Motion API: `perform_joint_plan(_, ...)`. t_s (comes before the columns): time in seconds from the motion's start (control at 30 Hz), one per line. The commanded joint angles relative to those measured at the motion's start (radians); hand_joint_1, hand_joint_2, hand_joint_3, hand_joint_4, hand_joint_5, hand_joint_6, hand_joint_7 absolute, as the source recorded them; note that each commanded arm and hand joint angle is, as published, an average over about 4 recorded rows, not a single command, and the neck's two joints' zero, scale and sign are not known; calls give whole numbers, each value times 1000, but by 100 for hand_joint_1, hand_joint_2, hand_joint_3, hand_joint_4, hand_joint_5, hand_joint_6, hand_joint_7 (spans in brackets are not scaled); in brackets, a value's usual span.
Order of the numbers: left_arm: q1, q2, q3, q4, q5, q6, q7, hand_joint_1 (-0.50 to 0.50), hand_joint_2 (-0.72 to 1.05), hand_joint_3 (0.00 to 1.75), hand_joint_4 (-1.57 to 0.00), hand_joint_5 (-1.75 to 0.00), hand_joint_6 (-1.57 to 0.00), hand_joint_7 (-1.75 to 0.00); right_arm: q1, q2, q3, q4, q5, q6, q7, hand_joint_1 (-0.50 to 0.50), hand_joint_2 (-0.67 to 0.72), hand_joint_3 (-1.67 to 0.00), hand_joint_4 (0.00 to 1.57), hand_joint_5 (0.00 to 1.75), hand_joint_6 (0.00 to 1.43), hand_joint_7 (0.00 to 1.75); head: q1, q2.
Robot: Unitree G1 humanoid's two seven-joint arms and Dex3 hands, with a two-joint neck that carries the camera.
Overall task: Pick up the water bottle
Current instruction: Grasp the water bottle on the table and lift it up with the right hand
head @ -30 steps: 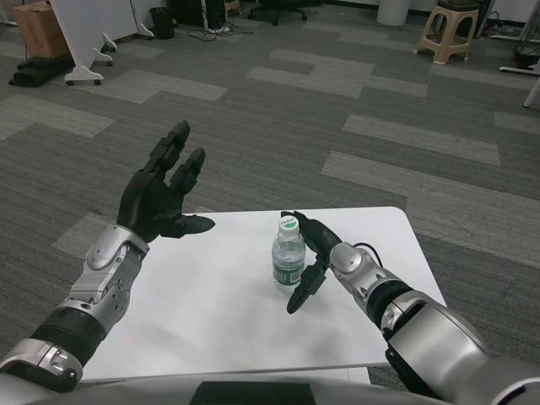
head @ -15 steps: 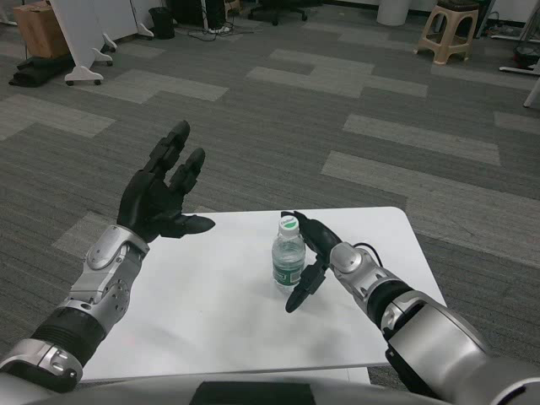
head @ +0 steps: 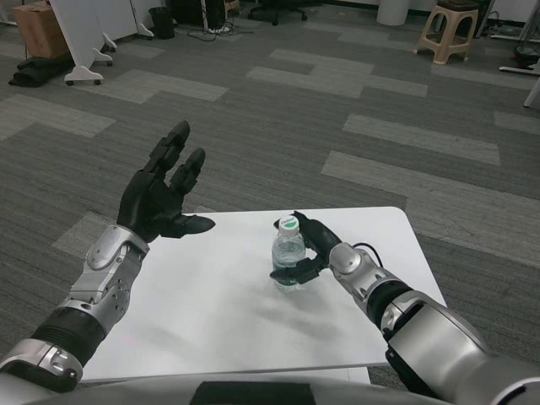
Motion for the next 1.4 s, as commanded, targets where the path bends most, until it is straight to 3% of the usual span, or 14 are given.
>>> perform_joint_plan(0.03,-21,9,0,9,-12,-9,4,-50,34,9,0,0,0,0,-20,-3,15,1,-4,-12,-30,-46,-54,-147,44,158,35,166,2,2)
perform_joint_plan(0.07,-20,9,1,9,-12,-9,4,-50,34,9,0,0,0,0,-20,-3,21,3,-4,-12,-35,-46,-54,-155,51,160,47,164,2,1)
perform_joint_plan(0.2,-19,9,1,8,-12,-9,4,-50,34,9,0,0,0,0,-21,-3,40,14,-4,-13,-55,-46,-51,-151,69,165,112,145,2,0)
perform_joint_plan(0.27,-18,9,2,8,-12,-9,4,-50,34,9,0,0,0,0,-20,-3,43,16,-4,-12,-58,-46,-51,-147,69,165,127,131,2,0)
perform_joint_plan(0.37,-18,9,2,7,-12,-9,4,-50,34,9,0,0,0,0,-19,-3,40,15,-4,-12,-58,-46,-54,-143,74,165,131,115,0,-1)
perform_joint_plan(0.5,-18,9,1,8,-12,-9,4,-50,34,9,0,0,0,0,-14,-4,33,12,-4,-14,-62,-46,-54,-141,120,165,134,110,-2,-4)
perform_joint_plan(0.67,-16,9,1,8,-12,-9,4,-50,34,9,0,0,0,0,-3,-6,11,6,-4,-21,-66,-46,-54,-135,156,165,134,99,-6,-6)
perform_joint_plan(0.87,-15,9,0,8,-12,-9,4,-50,34,9,0,0,0,0,15,-6,-26,5,-4,-44,-68,-46,-54,-135,157,165,134,91,-4,-10)
perform_joint_plan(1.4,-12,9,3,7,-12,-9,4,-50,34,9,0,0,0,0,56,-21,-65,-79,-7,-81,-48,-46,-54,-135,157,165,134,91,-3,-1)
